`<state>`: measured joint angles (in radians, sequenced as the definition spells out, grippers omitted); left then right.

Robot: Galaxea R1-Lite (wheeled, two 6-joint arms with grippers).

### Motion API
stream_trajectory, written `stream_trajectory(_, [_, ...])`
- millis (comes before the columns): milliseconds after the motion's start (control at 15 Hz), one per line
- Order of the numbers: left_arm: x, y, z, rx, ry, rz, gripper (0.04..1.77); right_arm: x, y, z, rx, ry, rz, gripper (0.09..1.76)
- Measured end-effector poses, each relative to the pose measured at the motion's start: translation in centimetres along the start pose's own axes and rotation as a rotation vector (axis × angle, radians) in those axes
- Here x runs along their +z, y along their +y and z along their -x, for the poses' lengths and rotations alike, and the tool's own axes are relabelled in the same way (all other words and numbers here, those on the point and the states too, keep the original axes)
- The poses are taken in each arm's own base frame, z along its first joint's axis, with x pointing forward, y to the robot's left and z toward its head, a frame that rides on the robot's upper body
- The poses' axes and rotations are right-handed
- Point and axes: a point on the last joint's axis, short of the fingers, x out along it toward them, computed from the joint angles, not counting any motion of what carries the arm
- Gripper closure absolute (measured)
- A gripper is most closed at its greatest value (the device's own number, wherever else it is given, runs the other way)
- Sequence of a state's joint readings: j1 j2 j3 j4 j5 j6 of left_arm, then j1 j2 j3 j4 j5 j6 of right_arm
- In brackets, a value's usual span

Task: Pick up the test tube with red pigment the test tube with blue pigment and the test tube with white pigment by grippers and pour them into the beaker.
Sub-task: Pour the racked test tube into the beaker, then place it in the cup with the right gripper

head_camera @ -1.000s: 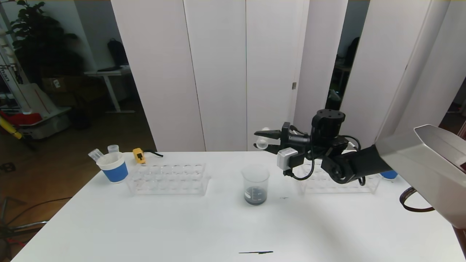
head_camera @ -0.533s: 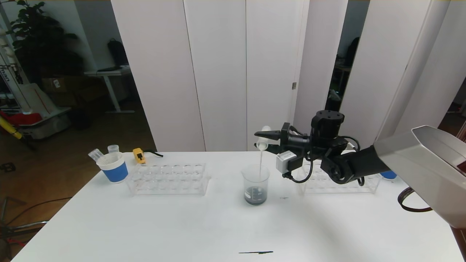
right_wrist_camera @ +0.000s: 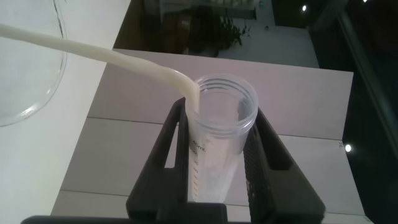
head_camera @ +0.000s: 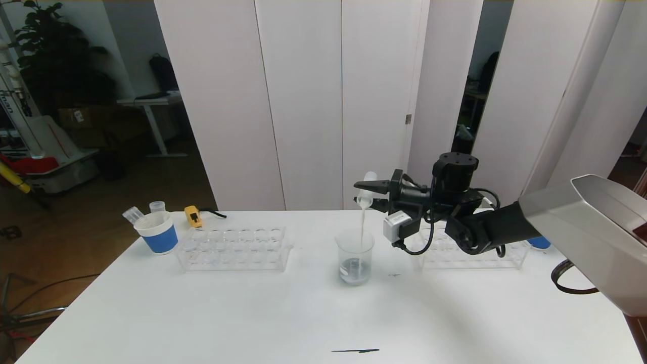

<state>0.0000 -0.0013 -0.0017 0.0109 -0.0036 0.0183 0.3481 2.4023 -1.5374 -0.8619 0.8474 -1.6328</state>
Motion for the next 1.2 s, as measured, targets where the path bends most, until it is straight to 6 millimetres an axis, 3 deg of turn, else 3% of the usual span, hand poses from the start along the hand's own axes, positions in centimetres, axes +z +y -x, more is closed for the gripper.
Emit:
stream_trajectory(867, [0.0, 0.0, 0.0, 0.000, 0.000, 0.000, 0.06, 0.0, -1.0, -0.6, -0.032, -0.002, 0.243, 1.27])
stream_trajectory(1200, [0.0, 0.0, 0.0, 0.000, 0.000, 0.000, 0.06, 0.0, -1.0, -0.8, -0.034, -0.004, 0.259, 1.27])
